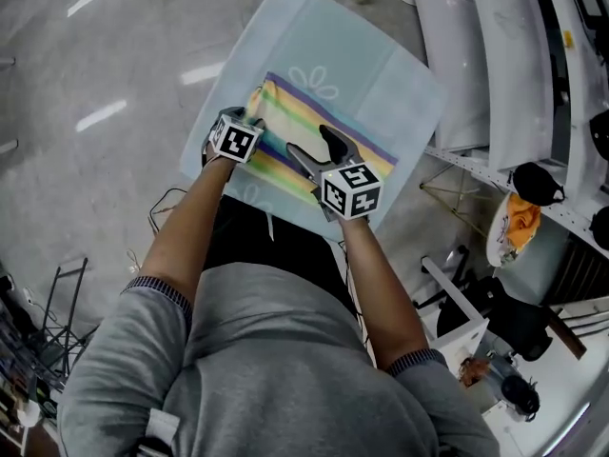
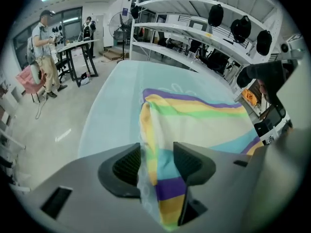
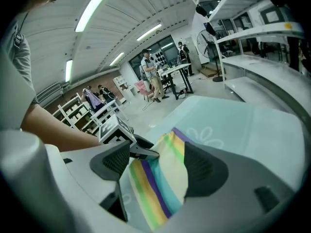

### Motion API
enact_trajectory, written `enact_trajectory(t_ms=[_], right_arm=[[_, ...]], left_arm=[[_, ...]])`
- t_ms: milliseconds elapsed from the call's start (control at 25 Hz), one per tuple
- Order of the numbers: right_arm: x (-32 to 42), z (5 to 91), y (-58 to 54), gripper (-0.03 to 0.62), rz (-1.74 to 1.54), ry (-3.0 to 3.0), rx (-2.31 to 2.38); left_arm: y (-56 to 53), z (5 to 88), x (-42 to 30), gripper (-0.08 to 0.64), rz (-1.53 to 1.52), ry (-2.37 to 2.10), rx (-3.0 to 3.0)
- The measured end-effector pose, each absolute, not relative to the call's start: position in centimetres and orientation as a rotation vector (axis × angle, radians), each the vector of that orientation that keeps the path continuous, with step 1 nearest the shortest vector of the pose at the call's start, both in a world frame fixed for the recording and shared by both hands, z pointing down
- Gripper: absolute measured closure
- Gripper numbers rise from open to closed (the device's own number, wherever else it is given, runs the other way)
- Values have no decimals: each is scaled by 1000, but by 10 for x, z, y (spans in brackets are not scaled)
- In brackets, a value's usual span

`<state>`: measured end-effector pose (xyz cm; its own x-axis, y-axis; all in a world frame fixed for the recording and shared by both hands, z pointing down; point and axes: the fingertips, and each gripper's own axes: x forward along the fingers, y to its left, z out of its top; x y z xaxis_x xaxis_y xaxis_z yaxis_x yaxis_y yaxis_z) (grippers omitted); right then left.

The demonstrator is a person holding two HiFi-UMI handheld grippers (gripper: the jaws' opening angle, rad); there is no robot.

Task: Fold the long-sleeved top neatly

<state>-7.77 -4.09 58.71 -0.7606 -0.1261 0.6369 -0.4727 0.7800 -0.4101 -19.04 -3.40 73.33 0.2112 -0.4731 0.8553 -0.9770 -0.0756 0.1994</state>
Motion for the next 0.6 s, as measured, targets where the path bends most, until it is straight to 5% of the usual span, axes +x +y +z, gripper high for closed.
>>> enact_trajectory(t_ms=[160,280,600], right_arm=[[-61,593,-40,225,773,-2358,463],[-50,593,-38,226,781,-2360,473],[-19,577,-48,226,799,-2398,513]], left_arm=[[-33,736,-189,374,833,-1425,1685],[-31,739,-179,491,833,-1437,1681],[-35,699,-170,512,902,-1485,1679]])
